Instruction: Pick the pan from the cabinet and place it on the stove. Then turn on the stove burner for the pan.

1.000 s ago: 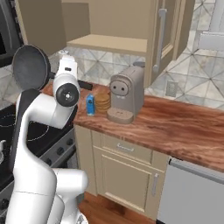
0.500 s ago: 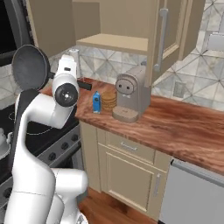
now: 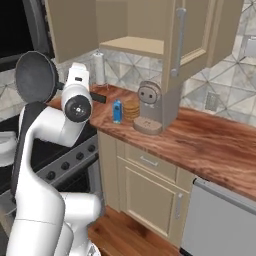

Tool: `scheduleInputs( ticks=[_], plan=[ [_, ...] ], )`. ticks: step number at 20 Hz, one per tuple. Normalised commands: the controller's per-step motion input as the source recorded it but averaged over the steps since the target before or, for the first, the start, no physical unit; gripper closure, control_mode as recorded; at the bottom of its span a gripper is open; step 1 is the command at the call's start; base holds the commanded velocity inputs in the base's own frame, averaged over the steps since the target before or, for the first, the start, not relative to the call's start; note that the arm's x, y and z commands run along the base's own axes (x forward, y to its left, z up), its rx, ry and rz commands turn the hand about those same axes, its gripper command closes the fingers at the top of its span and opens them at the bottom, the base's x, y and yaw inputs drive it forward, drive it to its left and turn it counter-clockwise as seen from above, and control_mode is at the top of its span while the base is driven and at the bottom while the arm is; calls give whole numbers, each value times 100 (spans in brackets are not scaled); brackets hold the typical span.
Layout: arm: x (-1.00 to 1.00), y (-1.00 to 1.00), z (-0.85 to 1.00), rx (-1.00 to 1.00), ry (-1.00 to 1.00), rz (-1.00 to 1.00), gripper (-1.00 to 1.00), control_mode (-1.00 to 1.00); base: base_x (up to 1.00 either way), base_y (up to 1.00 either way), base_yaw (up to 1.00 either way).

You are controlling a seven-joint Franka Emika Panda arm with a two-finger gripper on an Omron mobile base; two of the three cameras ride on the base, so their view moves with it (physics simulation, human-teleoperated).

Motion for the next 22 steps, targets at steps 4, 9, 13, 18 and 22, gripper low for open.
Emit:
scheduleInputs(
  ticks=[4,9,13,18,22],
  plan=[
    [0,0,0,0,0,0,100,100,-31,-12,27],
    [0,0,0,0,0,0,100,100,-9,-17,27],
    [0,0,0,0,0,0,100,100,-21,-23,26],
    [0,0,0,0,0,0,100,100,-5,-33,22],
    [0,0,0,0,0,0,100,100,0,-47,20]
  ],
)
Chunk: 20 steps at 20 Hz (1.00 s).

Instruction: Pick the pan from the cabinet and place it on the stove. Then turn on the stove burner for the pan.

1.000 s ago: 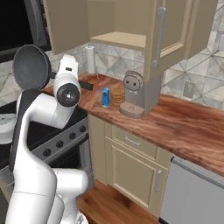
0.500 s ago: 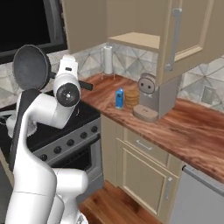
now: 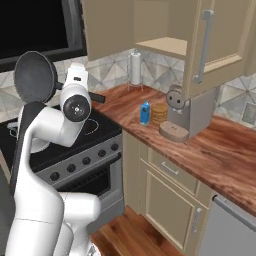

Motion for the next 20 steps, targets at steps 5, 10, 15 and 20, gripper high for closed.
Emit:
scheduleInputs(
  ticks=[5,10,15,20],
  plan=[
    [0,0,0,0,0,0,100,100,0,-47,19],
    [0,0,0,0,0,0,100,100,0,-36,17],
    [0,0,0,0,0,0,100,100,7,-29,20],
    [0,0,0,0,0,0,100,100,14,-37,19]
  ],
)
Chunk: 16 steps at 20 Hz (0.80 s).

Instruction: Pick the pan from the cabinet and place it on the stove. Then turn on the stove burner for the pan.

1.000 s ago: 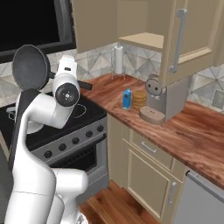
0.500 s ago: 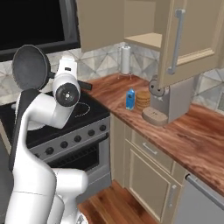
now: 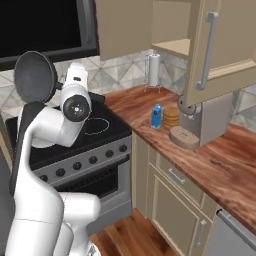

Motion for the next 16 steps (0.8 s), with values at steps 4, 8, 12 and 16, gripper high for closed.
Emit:
scheduleInputs(
  ticks=[4,8,12,16],
  plan=[
    [0,0,0,0,0,0,100,100,19,-36,19],
    [0,0,0,0,0,0,100,100,7,-30,21],
    [0,0,0,0,0,0,100,100,0,-22,24],
    [0,0,0,0,0,0,100,100,0,-29,24]
  ],
)
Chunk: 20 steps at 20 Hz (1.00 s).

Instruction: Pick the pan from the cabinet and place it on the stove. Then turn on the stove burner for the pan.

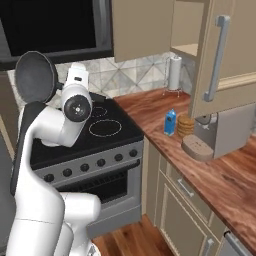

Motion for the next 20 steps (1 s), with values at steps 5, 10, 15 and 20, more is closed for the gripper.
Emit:
scheduleInputs(
  ticks=[5,10,15,20],
  plan=[
    [0,0,0,0,0,0,100,100,0,-31,23],
    [0,0,0,0,0,0,100,100,0,-35,21],
    [0,0,0,0,0,0,100,100,0,-44,17],
    [0,0,0,0,0,0,100,100,1,-38,17]
  ],
)
